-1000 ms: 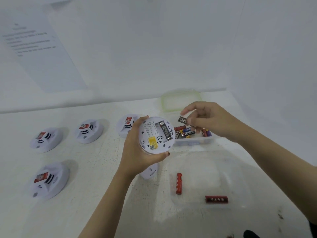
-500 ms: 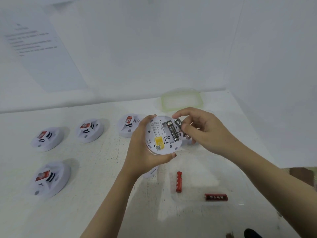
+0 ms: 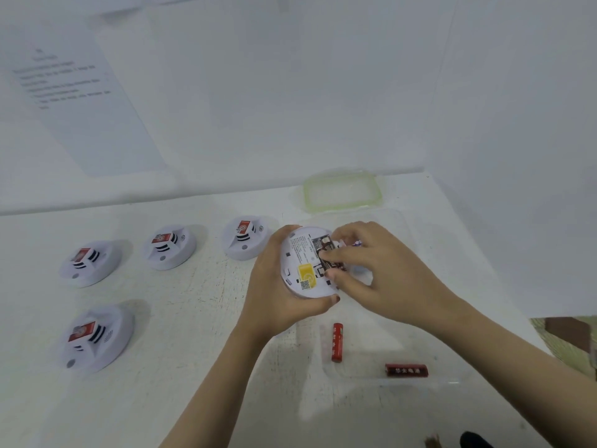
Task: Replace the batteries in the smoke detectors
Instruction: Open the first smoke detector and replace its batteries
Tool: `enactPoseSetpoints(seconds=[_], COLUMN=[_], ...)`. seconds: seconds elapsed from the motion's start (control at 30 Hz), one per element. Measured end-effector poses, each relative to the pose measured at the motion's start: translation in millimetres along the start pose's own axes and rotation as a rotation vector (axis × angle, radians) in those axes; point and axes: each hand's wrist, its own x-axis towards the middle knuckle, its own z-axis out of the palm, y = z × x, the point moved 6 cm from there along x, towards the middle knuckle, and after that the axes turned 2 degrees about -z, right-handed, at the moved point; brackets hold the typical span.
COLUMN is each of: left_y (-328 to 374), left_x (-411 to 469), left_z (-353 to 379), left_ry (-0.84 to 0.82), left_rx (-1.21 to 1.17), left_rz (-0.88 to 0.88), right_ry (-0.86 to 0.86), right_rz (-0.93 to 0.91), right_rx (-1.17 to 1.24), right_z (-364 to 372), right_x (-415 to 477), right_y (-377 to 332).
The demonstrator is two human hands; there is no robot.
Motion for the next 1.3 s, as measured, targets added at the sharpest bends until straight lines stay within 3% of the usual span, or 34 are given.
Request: enactPoseSetpoints(seconds=[0.07,0.17,0.37,0.93,1.3], left_y=[-1,0,8,14,-3], left_x=[-3,-7,-10,-24,-29], left_z=[-3,-6,-6,-16,-46], left_ry=[0.012,0.016,0.003,0.018,0.003], left_rx=[-0.004,-0.005,-0.021,-0.02,0.037], left_rz=[-0.007,0.006,0.015,0.04,0.009], right_ry=[-0.052,-0.154,-0.105,-0.115,0.055], right_rz=[0.036,0.161,0.156,0.309,0.404], right_rx=[0.042,0.309,0.741,0.795,0.851], right_z=[2,9,11,28,47], right_x=[-4,-8,-7,-10,1], right_y=[7,18,14,5,-22])
